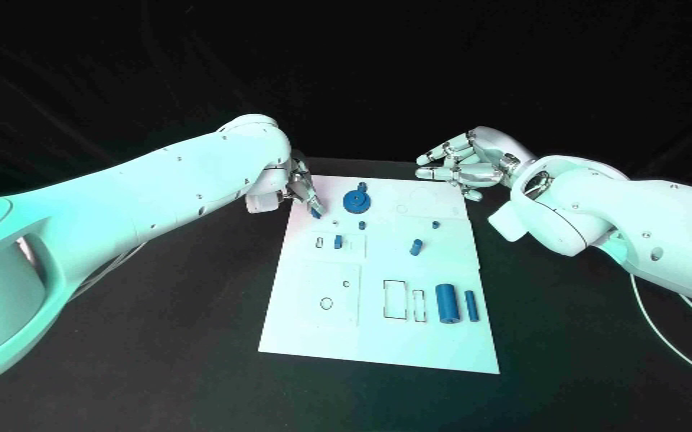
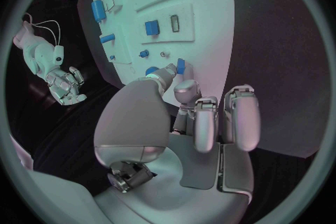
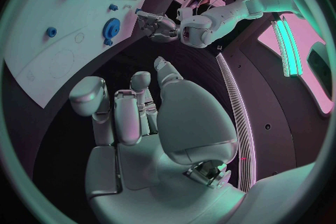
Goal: Assemble the parts on the task board
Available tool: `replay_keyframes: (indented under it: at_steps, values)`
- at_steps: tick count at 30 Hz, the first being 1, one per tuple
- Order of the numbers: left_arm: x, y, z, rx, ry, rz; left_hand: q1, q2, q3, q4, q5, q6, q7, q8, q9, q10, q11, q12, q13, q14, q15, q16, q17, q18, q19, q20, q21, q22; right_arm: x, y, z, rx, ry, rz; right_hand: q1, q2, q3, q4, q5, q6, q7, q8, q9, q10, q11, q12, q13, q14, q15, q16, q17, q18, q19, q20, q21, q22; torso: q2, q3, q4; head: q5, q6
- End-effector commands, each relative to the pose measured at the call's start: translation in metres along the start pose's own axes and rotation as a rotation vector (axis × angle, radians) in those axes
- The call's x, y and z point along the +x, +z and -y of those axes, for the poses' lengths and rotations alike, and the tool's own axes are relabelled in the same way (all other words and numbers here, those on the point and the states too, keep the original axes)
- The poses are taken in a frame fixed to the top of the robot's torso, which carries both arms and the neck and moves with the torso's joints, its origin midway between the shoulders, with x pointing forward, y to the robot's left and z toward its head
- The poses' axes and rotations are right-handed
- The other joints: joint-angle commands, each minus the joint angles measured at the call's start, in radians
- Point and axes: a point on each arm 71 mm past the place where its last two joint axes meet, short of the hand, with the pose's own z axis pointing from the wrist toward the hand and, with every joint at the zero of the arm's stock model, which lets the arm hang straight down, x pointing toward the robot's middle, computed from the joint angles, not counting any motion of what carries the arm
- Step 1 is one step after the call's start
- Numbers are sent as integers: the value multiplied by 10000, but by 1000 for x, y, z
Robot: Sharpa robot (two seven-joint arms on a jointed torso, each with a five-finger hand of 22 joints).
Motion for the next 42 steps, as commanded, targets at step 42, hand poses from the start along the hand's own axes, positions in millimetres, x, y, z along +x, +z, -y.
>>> replay_keyframes:
  at_steps: [42]
  values:
    - [58, -11, -18, 275, -493, -100, -318, -131, 1752, -1449, 171, 141, -53, 130, 61, 151, -36, -18, -62, 1053, 2, 24, 2634, -150, 606, 40, 46, 1647, 1, 0, 1, -54, -113, -120, 20, 102, -76, 10, 43, -63, -19, 22, 16, -10, -40, 34, 20, 337, 70, -42, -9, 141, -20, -30, -58, -19, -48, 69, 66, 79, -158]
